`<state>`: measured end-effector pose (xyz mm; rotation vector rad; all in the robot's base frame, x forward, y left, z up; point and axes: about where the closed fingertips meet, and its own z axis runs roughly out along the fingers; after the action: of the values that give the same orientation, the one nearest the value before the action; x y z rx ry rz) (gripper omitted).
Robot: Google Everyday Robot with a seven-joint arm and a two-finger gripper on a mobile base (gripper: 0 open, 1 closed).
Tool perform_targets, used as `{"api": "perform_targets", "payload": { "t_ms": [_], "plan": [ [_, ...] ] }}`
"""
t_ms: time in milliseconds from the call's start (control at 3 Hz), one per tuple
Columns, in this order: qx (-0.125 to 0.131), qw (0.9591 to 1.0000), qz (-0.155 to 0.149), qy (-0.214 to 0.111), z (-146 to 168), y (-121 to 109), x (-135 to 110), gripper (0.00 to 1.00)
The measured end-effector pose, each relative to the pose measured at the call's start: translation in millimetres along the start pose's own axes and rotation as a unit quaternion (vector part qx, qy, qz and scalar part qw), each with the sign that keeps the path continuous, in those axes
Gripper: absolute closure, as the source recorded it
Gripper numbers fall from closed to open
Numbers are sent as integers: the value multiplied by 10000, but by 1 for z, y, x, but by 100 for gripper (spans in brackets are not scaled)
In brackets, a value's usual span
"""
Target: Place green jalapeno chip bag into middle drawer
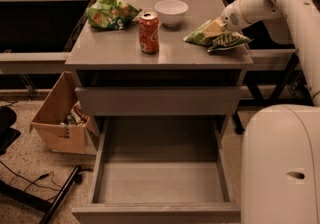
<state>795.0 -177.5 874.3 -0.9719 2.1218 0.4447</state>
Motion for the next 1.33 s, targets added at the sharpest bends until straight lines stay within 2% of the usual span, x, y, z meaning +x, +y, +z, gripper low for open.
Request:
{"api": "perform_targets", "payload": {
  "t_ms": [333,667,1000,1333],
  "plan": [
    [126,9989,-372,-250,-41,7,-19,100],
    [251,9920,-981,-756,-122,36,-38,100],
    [97,9802,-1497,-1291,-191,90,-32,100],
    [-307,9684,-1717,-1781,-214,131,8,100]
  ]
}}
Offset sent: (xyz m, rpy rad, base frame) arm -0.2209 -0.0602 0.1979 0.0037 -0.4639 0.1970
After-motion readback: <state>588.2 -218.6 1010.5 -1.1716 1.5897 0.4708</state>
